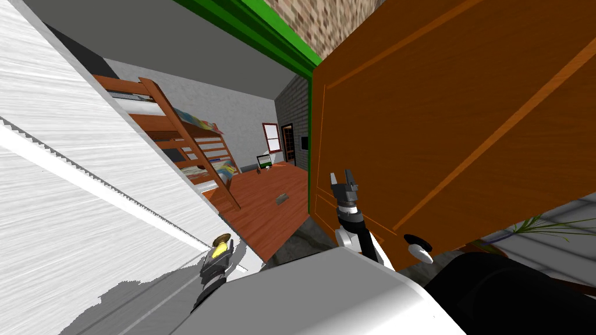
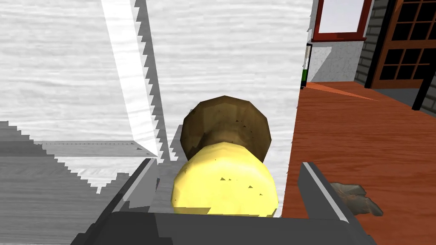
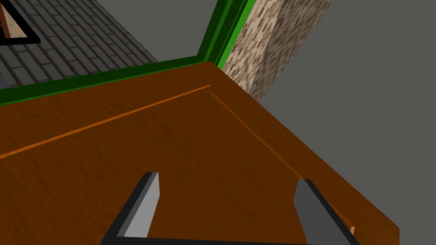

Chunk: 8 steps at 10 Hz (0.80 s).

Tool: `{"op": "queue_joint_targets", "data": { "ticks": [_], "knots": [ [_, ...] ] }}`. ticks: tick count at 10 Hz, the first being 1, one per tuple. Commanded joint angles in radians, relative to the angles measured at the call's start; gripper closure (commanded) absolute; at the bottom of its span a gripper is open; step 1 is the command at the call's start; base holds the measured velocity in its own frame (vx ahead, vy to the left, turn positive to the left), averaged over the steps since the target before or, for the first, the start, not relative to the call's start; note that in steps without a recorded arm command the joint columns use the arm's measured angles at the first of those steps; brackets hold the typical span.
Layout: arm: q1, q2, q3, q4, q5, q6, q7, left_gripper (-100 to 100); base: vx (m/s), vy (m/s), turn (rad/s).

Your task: Pull the door open

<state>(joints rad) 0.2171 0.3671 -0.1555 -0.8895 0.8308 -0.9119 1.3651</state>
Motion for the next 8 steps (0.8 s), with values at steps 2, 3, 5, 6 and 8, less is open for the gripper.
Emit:
{"op": "queue_joint_targets", "data": {
  "ticks": [2, 3, 5, 6, 8],
  "knots": [
    [0.000, 0.000, 0.000, 0.000, 0.000, 0.000, 0.000, 100, 0.024, 0.004, 0.009],
    [0.000, 0.000, 0.000, 0.000, 0.000, 0.000, 0.000, 100, -0.021, 0.005, -0.001],
    [0.000, 0.000, 0.000, 0.000, 0.000, 0.000, 0.000, 100, -0.013, -0.001, -0.010],
    [0.000, 0.000, 0.000, 0.000, 0.000, 0.000, 0.000, 100, 0.000, 0.000, 0.000],
    [0.006, 0.008, -0.016, -0.008, -0.009, 0.001, 0.009, 100, -0.060, 0.017, -0.018]
  ]
}}
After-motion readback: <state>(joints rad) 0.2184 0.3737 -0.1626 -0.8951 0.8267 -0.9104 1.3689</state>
